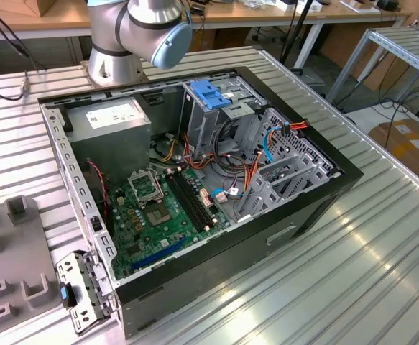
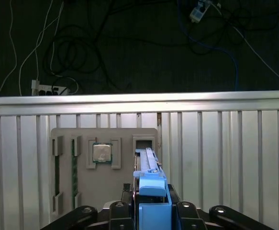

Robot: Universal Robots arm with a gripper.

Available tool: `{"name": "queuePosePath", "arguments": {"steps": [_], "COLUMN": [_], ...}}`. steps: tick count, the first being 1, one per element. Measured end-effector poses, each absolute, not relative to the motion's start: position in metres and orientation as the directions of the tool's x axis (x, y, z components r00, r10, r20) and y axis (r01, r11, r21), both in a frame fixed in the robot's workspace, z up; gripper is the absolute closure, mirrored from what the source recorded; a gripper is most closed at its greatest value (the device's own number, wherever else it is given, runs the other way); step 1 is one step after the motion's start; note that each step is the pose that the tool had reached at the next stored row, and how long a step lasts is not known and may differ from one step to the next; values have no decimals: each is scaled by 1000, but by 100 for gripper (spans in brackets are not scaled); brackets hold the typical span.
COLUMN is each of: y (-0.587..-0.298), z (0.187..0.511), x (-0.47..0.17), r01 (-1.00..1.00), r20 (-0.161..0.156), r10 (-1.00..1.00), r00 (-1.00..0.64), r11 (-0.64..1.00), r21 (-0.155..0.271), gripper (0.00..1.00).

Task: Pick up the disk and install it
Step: 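Pick up the disk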

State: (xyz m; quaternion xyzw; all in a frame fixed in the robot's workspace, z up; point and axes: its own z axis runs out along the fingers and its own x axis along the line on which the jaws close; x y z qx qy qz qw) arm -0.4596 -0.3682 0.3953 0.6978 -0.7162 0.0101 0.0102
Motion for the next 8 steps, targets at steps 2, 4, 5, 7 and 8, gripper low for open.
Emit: {"name": "queuePosePath", "arguments": {"steps": [2,4,5,7,8], "y": [-368,-368,-368,-368,-368], "z": [398,402,403,405,407], "x": [-460,-460,-460,-460,-460], "r01": [-1000,-1000,-1000,-1000,-1000], "r20": [29,29,29,29,29], "r10": [-999,-999,-999,-999,-999], "r00": [-26,-26,-26,-26,-26], "r11": [26,26,26,26,26], "r21": [0,0,0,0,0], "gripper": [63,63,63,63,63]}}
